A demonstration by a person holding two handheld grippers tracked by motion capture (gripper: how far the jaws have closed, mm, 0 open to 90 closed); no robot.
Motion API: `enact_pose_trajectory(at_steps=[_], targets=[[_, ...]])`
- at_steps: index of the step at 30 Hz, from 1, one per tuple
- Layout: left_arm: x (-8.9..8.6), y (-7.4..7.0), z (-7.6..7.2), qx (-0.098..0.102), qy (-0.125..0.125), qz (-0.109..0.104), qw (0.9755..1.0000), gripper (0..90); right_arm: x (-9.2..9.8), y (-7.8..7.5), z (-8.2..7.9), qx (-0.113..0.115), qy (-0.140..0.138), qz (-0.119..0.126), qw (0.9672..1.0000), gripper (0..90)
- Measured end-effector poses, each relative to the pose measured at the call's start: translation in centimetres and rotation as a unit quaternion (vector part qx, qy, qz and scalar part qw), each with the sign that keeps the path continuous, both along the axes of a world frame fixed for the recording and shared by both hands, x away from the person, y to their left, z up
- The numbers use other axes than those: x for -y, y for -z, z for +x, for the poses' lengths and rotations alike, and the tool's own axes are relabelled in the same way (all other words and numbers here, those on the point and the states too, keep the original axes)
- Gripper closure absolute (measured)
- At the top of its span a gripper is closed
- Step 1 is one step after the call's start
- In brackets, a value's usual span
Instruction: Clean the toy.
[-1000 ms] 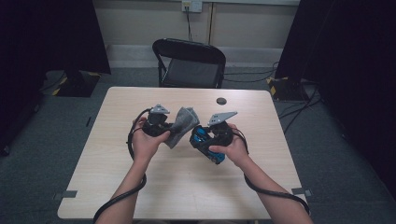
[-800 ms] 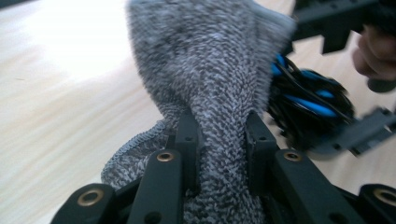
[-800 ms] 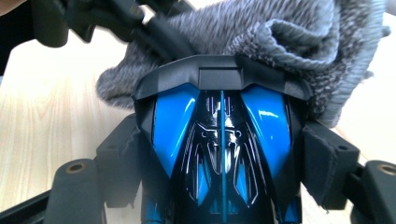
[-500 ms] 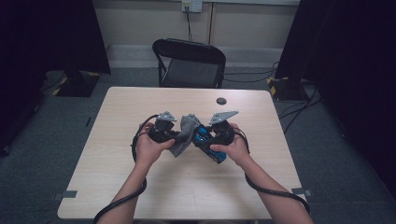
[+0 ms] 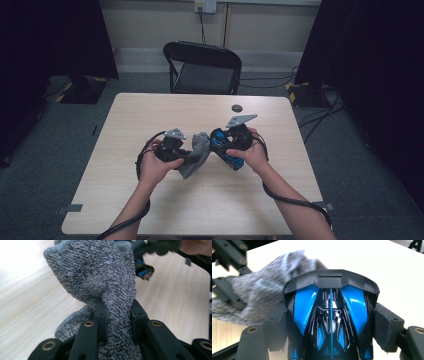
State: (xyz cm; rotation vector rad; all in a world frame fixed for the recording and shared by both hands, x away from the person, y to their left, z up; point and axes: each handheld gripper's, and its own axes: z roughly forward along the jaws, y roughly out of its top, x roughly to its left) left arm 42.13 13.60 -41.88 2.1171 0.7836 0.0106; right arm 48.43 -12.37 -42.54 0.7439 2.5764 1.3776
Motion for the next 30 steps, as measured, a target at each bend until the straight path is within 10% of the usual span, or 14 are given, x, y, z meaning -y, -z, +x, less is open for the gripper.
enact_pose_trajectory(at_steps=[14, 30], targets=[[-2.4, -1.7, 2.7, 0.017, -0.08, -0.013, 0.9966, 72.4, -0.5, -0.2, -1.8, 0.005, -0.035, 0.005, 0.9993, 25.9], [1.1, -0.6, 3.4, 0.006, -0.036, 0.008, 0.9993, 72.4, -1.0, 0.2, -2.2, 0.002, -0.05, 0.004, 0.9988, 25.9]])
